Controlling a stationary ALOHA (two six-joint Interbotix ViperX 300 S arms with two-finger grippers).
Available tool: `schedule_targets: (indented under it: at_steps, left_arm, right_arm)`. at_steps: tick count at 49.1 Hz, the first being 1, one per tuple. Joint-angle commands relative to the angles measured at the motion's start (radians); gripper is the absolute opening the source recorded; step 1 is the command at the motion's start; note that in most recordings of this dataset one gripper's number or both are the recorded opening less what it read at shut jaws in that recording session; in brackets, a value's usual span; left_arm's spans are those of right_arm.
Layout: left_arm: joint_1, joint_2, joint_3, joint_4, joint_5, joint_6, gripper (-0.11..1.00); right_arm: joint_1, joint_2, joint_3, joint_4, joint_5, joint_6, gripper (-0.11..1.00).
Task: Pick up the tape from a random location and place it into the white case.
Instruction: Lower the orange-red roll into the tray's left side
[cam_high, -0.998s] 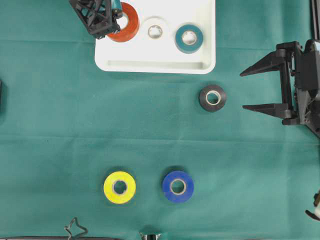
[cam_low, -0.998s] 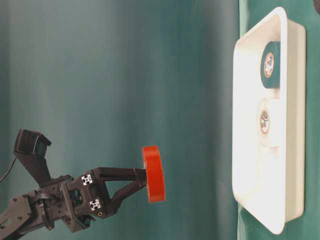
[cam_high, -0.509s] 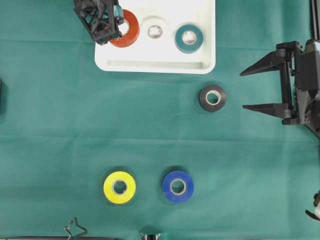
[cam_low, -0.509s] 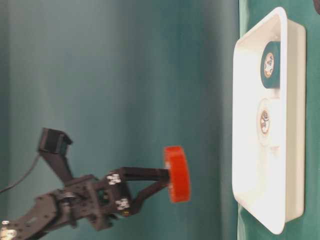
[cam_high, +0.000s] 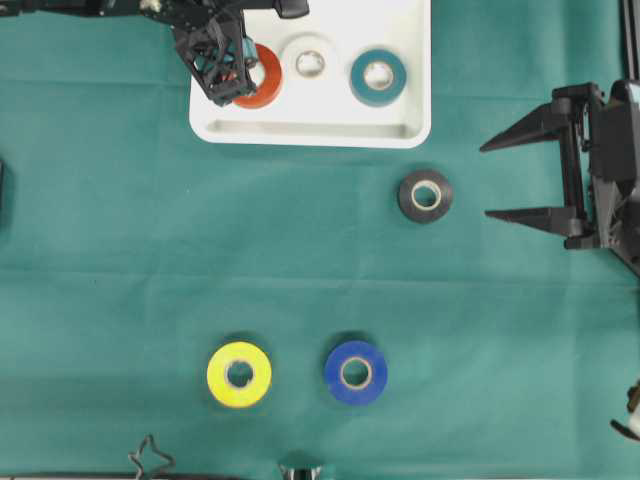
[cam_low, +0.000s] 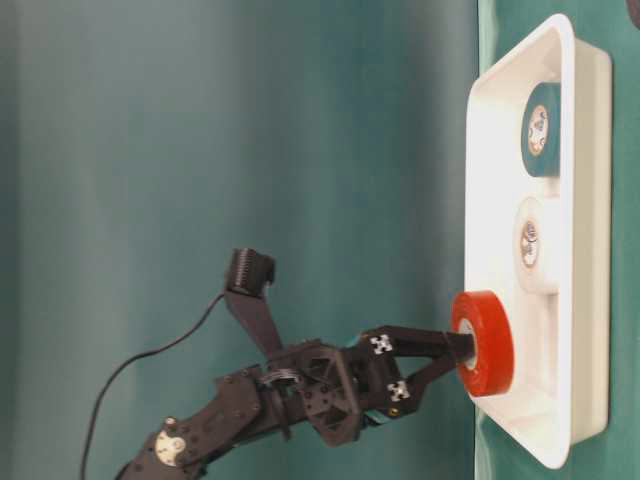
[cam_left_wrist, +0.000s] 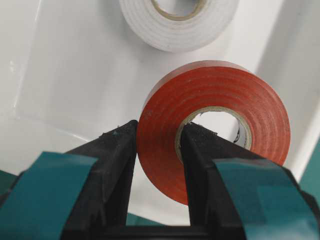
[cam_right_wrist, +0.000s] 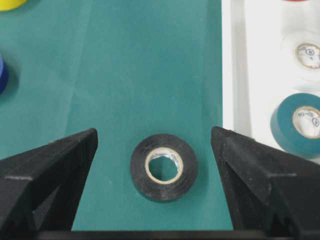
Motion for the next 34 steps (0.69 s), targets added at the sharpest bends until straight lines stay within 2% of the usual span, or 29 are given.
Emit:
schedule_targets:
  at_steps: [1, 12, 31, 34]
  left_arm:
    - [0.014, -0.005, -0.002, 0.002, -0.028, 0.002, 0.21]
    - [0.021, -0.003, 0.011, 0.000, -0.066, 0.003, 0.21]
    - [0.021, -0.006, 0.012, -0.005, -0.043, 0.003, 0.22]
    - [0.021, -0.005, 0.014, -0.005, -0.037, 0.002, 0.33]
  right_arm:
    - [0.002, 0.003, -0.026, -0.003, -0.006, 0.000, 0.87]
    - [0.002, 0.003, -0.026, -0.003, -0.005, 0.002, 0.87]
    - [0.002, 0.005, -0.026, -0.003, -0.006, 0.002, 0.87]
    - [0.002, 0.005, -0.026, -0.003, -0.006, 0.002, 0.87]
